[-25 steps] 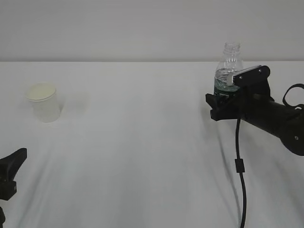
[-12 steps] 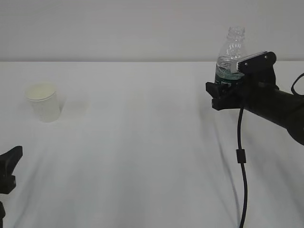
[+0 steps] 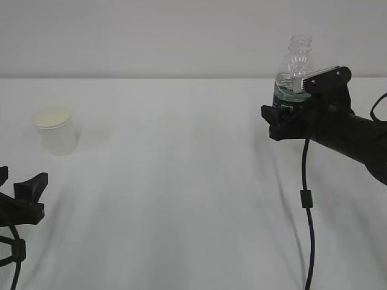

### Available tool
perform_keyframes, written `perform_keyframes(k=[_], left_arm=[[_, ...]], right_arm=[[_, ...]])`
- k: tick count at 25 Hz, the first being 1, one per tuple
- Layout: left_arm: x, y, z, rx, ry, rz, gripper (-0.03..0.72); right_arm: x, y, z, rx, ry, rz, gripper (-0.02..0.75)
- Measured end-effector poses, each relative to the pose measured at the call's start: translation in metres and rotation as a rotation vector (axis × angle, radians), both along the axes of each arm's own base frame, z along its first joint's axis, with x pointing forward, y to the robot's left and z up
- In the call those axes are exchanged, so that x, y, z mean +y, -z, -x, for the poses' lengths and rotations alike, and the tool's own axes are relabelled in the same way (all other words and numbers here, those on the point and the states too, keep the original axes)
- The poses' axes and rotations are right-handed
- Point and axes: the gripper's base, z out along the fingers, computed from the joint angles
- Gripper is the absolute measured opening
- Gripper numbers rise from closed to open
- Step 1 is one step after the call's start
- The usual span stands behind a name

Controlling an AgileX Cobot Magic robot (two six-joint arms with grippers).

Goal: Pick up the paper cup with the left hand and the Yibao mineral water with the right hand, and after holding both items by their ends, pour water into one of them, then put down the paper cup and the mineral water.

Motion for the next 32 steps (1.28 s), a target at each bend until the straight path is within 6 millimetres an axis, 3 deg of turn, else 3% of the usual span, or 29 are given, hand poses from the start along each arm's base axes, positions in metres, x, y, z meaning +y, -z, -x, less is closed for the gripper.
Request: perform_keyframes(k=[7,32], left_arm=[[-0.003,0.009,-0.016,0.013,-0.038,-0.001,0.591],[0.007,0.019,-0.058,-0.018,-0.107,0.007,0.594]], right_arm=[[0.000,0.000,0.000,0.000,-0.006,0.002,0.497],[0.001,0.000,0.000,0.000,-0.014,0.005,0.497]])
